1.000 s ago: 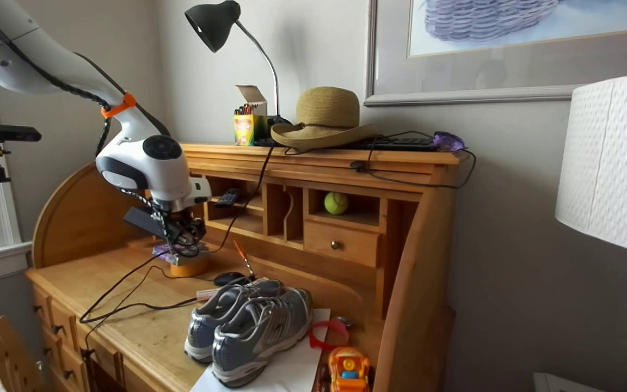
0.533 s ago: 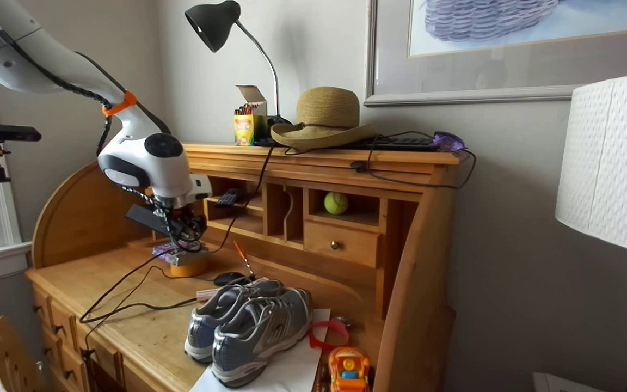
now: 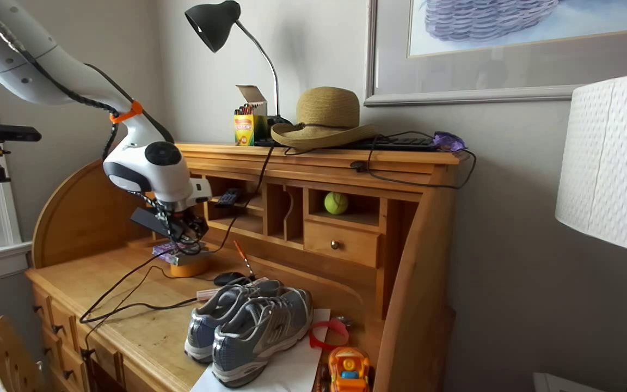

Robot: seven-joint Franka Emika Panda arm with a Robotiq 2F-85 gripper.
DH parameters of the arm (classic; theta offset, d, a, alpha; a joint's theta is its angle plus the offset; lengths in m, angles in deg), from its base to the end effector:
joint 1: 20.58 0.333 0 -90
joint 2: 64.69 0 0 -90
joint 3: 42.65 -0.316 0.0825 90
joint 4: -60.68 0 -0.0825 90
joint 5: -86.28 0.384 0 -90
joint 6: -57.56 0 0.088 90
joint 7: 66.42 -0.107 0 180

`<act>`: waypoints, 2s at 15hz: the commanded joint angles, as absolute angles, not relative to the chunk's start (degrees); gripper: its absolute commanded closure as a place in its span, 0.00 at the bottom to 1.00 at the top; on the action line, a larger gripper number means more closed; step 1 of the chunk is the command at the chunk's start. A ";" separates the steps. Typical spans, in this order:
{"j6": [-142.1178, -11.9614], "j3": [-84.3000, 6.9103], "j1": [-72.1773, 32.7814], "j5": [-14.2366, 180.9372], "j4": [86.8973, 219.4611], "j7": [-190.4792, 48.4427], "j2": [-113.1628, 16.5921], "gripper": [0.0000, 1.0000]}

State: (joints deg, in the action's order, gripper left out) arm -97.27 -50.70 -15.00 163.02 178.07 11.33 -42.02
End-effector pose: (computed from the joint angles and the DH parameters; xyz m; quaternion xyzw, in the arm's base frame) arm 0.5913 0.1069 0.2538 -0.9133 -0.1778 -0.2648 0.2534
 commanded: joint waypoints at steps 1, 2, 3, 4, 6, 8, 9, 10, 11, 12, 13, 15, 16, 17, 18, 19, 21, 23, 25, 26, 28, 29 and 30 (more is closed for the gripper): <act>-101.73 -51.85 -13.78 166.15 174.22 13.09 -37.09 0.00; -102.61 -52.08 -13.53 166.20 173.29 13.56 -35.94 0.00; -103.01 -52.17 -13.31 165.86 172.53 13.23 -34.90 0.00; -103.44 -52.17 -13.04 165.32 171.84 12.61 -33.93 0.00; -103.74 -52.06 -12.63 164.67 170.45 11.91 -32.03 0.00; -103.92 -51.88 -12.28 164.45 169.79 10.94 -30.88 0.00; -103.86 -51.87 -12.33 164.58 169.50 10.86 -30.41 0.00; -103.60 -51.92 -12.63 165.01 169.40 10.78 -30.07 0.00; -103.21 -51.92 -12.97 165.34 169.40 10.52 -29.84 0.00; -103.02 -51.90 -13.23 165.58 169.53 10.21 -29.65 0.00; -102.45 -51.88 -13.70 165.87 169.83 9.83 -29.58 0.00; -101.30 -51.70 -14.54 166.08 169.90 8.93 -28.97 0.00; -100.70 -51.56 -14.87 165.73 169.84 8.25 -28.64 0.00; -99.07 -51.76 -15.68 165.58 169.42 8.09 -28.05 0.00; -97.49 -52.08 -16.50 165.69 169.04 8.70 -27.63 0.00; -94.39 -52.40 -17.57 165.25 168.36 9.76 -27.05 0.00; -89.21 -52.82 -19.12 165.20 166.96 11.63 -25.95 0.00; -85.25 -51.60 -18.87 164.38 166.07 11.61 -25.74 0.00; -82.19 -50.82 -18.87 163.84 165.37 9.55 -25.42 0.00; -80.10 -50.18 -18.76 162.68 165.16 6.98 -25.19 0.00; -76.22 -49.57 -18.86 161.51 164.63 4.30 -24.68 0.00; -74.81 -49.32 -18.88 161.11 164.33 3.47 -24.44 0.00; -73.96 -48.93 -18.70 160.56 163.96 2.13 -24.19 0.00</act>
State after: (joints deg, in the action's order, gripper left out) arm -78.31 -49.79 -18.79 163.05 165.78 6.39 -25.98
